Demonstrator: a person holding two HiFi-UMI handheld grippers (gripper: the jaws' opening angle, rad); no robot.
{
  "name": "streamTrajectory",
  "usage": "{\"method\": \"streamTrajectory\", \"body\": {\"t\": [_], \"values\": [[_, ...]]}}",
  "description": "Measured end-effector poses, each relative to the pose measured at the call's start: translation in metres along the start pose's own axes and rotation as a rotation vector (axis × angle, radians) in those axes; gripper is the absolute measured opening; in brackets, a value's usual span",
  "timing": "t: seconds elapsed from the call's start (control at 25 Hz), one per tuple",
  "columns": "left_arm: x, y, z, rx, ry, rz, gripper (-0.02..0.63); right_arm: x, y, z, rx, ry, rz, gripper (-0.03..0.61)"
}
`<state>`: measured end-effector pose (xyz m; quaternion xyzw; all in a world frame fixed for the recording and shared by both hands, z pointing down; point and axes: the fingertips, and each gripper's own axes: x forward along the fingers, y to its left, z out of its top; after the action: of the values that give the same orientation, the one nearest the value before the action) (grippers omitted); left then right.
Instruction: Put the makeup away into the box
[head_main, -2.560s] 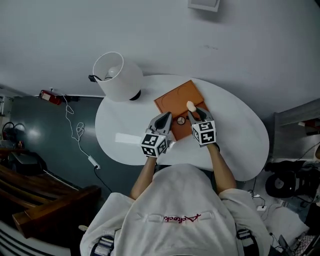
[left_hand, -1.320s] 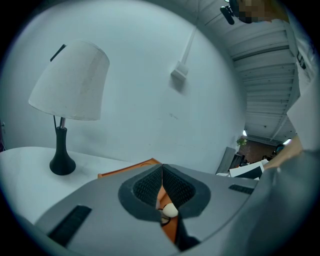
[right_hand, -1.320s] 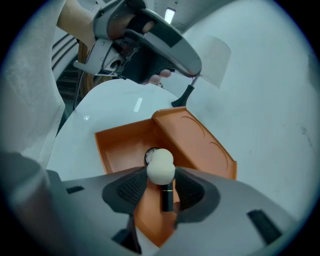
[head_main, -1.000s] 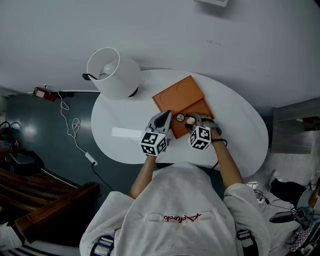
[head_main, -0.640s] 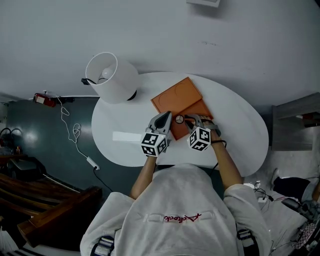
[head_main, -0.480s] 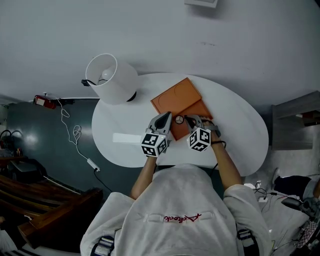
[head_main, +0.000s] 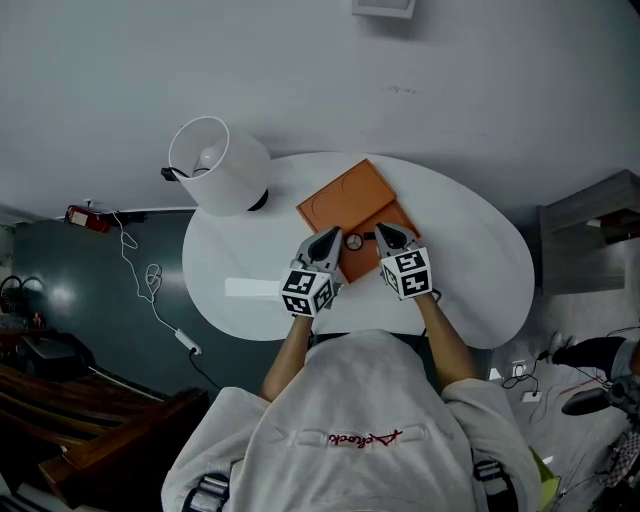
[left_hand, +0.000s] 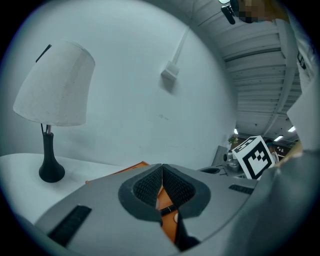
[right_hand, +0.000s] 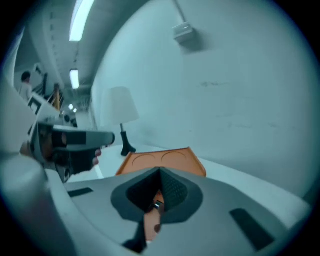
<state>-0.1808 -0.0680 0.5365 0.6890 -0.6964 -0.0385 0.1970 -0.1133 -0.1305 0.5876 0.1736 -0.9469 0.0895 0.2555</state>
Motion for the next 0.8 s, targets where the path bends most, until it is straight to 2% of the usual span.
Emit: {"method": "streamTrajectory", "body": {"t": [0.08, 0.12, 0.4, 0.8], "values": [[-0.001, -0.001, 0.002, 0.000, -0.004, -0.003, 0.011, -0.009, -0.004, 0.009, 0.116, -0.056, -0.016, 0.020], [-0.001, -0.002, 0.003, 0.001, -0.006, -0.006, 0.011, -0.012, -0.005, 0.012, 0.138, -0.074, -0.029, 0.018], [-0.012, -0.006, 0.007, 0.015, -0.011, -0.044, 0.011, -0.023, 0.007, 0.014, 0.098, -0.102, -0.103, 0.018], [-0.033, 0.005, 0.011, 0.036, -0.014, -0.068, 0.011, -0.029, 0.026, 0.014, 0.124, -0.131, -0.168, 0.018]]}}
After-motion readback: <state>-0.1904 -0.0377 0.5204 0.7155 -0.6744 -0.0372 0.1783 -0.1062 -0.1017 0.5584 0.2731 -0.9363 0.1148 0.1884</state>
